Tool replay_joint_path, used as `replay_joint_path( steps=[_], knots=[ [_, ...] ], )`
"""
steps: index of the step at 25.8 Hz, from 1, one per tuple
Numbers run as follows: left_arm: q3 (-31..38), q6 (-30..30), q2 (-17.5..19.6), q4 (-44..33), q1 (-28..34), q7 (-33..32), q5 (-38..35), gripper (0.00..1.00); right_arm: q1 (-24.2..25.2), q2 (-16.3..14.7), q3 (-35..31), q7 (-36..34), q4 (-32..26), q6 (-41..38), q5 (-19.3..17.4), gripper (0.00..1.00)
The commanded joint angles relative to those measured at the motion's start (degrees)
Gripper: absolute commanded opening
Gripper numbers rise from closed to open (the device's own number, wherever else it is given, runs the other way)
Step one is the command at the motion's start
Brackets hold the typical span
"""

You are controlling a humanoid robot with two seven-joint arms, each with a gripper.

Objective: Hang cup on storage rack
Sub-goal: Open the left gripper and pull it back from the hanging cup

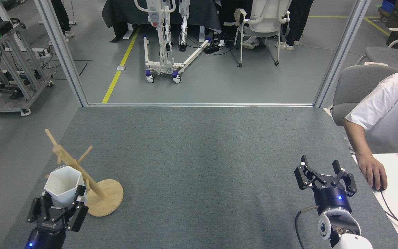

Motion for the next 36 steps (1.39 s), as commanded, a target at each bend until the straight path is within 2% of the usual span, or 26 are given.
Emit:
replay_joint_path(
  steps=[1,8,18,22,32,36],
  knots=[
    [-0.16,1.72,0.15,0.09,-2.36,-2.55,-0.28,0.99,0.00,-0.01,-0.01,-0.28,0.09,0.00,-0.05,0.99],
    [-0.16,2.34,0.23,-0.44,-4.12,-6.85,-0.28,0.99,0.00,-0.01,-0.01,-0.28,0.17,0.00,-0.05,0.99],
    [0.55,2.42,0.32,1.41,-1.13,-6.77,0.25,0.99,0.09,0.08,-0.09,-0.28,0.17,0.00,-0.05,0.99],
    [3.10,2.34,0.23,1.32,-0.16,-6.68,0.34,0.99,0.09,0.16,-0.01,-0.28,0.17,0.00,-0.05,0.99],
    [3.36,2.42,0.67,1.32,-0.78,-6.77,0.42,0.99,0.09,0.16,-0.01,-0.28,0.26,0.00,0.03,0.99],
    [5.56,2.42,0.67,1.23,-0.69,-6.77,0.34,0.99,0.00,0.16,-0.01,-0.28,0.26,0.00,0.03,0.99]
  ],
)
